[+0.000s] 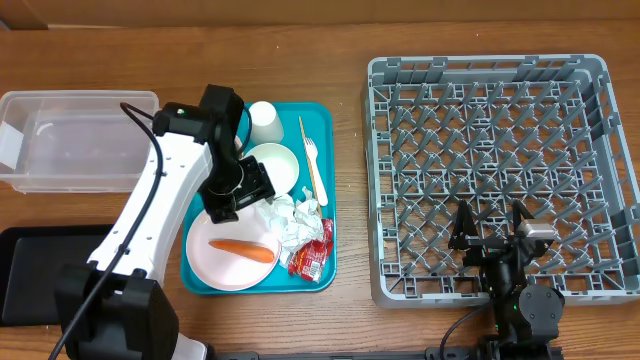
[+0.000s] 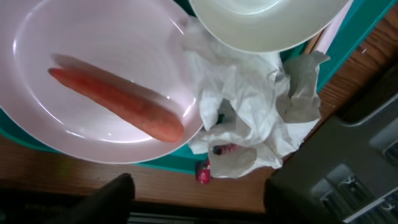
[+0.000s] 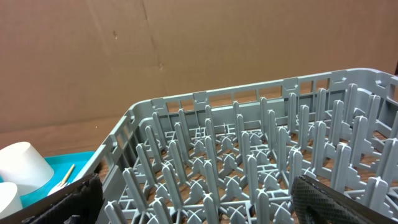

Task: Sort waste into correct bins and load items into the dishwasher
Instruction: 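Lower the left gripper onto the carrot on the white plate, then close the left gripper on the carrot and lift it, then move the carrot left and release it onto the black tray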

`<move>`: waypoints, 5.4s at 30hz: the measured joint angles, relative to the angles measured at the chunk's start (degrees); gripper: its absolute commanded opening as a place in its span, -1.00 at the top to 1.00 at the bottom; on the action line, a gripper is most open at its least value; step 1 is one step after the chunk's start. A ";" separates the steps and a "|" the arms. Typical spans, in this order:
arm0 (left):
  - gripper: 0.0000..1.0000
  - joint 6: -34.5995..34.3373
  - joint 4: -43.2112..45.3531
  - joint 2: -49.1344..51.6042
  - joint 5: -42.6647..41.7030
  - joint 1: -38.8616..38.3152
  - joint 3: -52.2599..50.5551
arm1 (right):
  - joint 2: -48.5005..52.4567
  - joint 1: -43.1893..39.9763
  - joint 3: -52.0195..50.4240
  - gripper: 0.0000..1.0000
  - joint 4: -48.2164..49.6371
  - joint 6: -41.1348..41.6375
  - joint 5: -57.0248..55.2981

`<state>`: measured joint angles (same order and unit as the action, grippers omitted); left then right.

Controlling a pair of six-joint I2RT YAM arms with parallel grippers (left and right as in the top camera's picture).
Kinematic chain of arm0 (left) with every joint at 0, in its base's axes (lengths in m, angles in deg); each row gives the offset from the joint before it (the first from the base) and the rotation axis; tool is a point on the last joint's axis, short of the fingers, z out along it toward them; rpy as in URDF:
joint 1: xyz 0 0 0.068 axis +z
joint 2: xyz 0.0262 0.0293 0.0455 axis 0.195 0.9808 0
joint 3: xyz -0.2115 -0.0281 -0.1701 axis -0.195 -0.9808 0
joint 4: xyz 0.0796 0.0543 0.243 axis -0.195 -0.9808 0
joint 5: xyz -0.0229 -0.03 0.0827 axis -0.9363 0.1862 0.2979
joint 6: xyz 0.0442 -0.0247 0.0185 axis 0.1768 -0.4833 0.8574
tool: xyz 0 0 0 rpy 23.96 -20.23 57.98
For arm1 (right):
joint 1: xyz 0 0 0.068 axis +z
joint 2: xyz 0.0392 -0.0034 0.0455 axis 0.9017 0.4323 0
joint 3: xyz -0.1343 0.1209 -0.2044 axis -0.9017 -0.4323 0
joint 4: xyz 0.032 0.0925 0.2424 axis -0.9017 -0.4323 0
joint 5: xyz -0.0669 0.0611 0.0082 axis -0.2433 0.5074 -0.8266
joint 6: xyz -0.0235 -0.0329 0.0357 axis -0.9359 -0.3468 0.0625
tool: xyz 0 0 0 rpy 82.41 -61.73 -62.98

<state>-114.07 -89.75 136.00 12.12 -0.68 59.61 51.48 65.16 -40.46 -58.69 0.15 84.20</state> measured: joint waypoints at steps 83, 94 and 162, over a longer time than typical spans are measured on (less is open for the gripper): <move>0.56 -38.60 34.56 -12.17 1.99 5.31 -40.35 | 0.00 0.00 0.00 -1.00 0.02 -0.02 0.00; 0.92 -38.56 34.58 -12.17 1.79 5.33 -40.35 | 0.00 0.00 0.00 -1.00 0.04 0.02 0.00; -1.00 -26.43 23.63 -1.55 18.51 62.45 -22.36 | 0.00 0.00 0.00 -1.00 0.04 0.00 0.00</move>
<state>-140.50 -66.12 134.45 30.63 61.77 37.25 51.48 65.16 -40.46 -58.65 0.15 84.20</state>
